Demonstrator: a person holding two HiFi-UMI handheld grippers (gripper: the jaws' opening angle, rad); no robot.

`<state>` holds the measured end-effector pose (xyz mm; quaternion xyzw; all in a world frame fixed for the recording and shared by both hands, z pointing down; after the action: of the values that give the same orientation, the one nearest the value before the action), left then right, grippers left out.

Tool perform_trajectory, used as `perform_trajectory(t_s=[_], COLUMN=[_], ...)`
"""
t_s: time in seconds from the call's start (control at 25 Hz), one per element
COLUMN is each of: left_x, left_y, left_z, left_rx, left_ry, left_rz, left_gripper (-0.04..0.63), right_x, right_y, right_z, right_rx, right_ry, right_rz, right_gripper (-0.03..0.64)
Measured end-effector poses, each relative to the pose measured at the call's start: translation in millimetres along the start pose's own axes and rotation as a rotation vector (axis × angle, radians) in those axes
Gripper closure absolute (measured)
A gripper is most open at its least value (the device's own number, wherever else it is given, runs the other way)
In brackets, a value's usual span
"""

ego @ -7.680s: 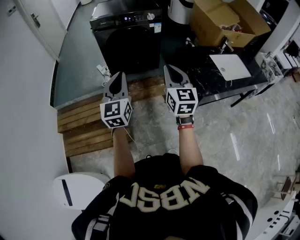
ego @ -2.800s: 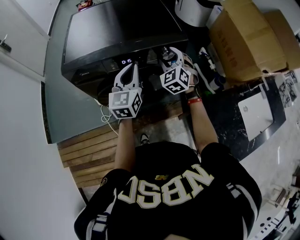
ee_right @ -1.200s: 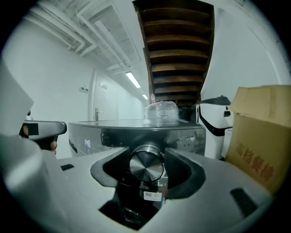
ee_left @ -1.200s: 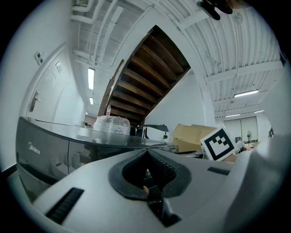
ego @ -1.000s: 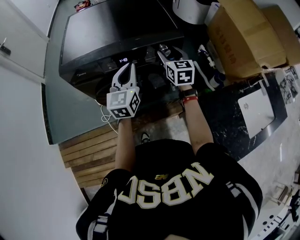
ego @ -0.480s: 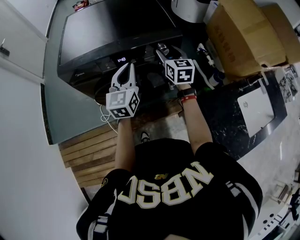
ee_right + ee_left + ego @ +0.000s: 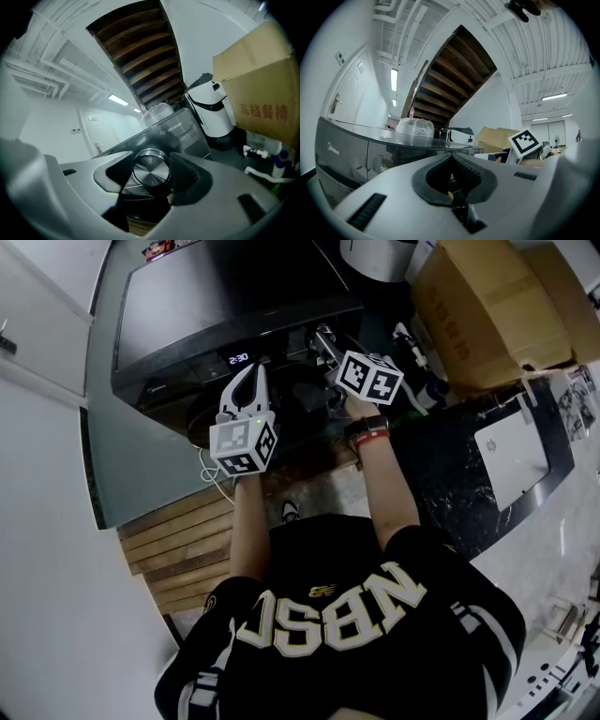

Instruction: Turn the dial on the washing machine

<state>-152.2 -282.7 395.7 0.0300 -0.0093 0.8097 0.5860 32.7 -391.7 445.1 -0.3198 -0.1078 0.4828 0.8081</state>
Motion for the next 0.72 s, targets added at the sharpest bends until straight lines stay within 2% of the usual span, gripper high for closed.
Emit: perform_trajectory(t_s=[0.16,0.4,0.72], left_x=[-1.6,-5.5,-8.8], left_y=[-1.5,-4.7,-7.1], left_z=[-0.5,-0.2,0.6], left_rx=[0.001,-0.001,0.004], left_ry=[-0.002,-0.002,-0.003], left_rz=[0.005,0.015,0.023], left_gripper=[0.583,0.583,0.583], right_x=[3.0,2.3,3.3], right_y=[-1.5,-1.7,-6.5], right_z=[-2.6,-1.6,-0.5], right_rx=[-0.088,-0.08,-0.21], right_ry=[-0.014,-0.008,-0.026], right_rz=[-0.008,-0.009,-0.03], right_gripper=[0.368,0.368,0.368])
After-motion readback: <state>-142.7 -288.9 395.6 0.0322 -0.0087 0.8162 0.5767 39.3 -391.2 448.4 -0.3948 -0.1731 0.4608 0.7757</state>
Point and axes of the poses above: the fingertips, and each gripper's own axes: x backward along the fingers, y to its left, z out of its underside, the point moved 5 cm from there along x, backward along the fingers, and after that the axes turned 8 degrees about -x, right-handed, at the moved point
